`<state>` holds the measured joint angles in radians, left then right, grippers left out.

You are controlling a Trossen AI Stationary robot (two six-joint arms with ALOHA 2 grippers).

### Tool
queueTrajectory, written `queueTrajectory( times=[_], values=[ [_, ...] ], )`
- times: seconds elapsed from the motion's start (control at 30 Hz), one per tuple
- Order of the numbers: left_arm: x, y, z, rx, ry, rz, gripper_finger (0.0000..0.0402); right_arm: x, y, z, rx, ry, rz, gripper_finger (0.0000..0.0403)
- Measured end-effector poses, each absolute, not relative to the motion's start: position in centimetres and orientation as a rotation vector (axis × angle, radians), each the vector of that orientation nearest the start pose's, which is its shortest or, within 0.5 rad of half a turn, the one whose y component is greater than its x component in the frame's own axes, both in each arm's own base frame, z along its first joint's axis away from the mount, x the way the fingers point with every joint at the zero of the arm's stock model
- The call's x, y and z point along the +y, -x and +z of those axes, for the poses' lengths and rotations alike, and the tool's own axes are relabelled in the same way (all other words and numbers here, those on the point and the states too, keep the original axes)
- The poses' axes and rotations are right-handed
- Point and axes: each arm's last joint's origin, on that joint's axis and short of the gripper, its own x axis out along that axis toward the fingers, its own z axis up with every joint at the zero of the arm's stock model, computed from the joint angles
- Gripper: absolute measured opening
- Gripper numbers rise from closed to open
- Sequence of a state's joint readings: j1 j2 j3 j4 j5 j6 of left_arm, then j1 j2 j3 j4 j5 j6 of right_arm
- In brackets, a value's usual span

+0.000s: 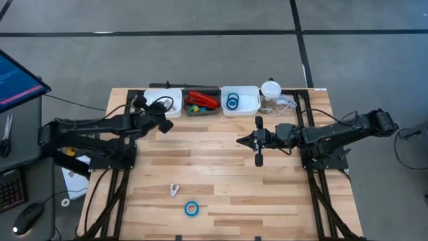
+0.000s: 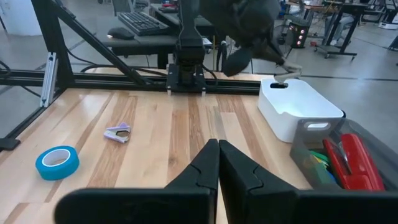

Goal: Pick and place Stapler, Stapler remover, tape
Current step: Put the gray staple remover into the left white bin

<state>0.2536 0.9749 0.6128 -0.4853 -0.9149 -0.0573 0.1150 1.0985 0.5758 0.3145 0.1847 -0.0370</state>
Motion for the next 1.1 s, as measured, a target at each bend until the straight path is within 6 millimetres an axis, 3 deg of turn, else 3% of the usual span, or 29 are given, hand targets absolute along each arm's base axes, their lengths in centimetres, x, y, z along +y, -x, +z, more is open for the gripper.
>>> queueTrajectory(
  times=[0.23,0.43,0.67,1.1],
  values=[
    [8.3,-15.2,19.1,0.837,-0.164,1.192,0.0001,2.2,-23.5,24.8,0.207,0.091,-0.063,0.0001],
    [9.2,-14.5,17.2,0.791,-0.165,1.226,0.0001,2.2,-23.5,24.9,0.207,0.091,-0.062,0.0001],
    [10.0,-13.9,16.1,0.746,-0.167,1.231,0.0001,2.2,-23.5,24.9,0.205,0.091,-0.062,0.0001],
    [10.6,-13.5,16.1,0.74,-0.137,1.237,0.0001,2.2,-23.5,24.9,0.205,0.093,-0.062,0.0001]
  ],
)
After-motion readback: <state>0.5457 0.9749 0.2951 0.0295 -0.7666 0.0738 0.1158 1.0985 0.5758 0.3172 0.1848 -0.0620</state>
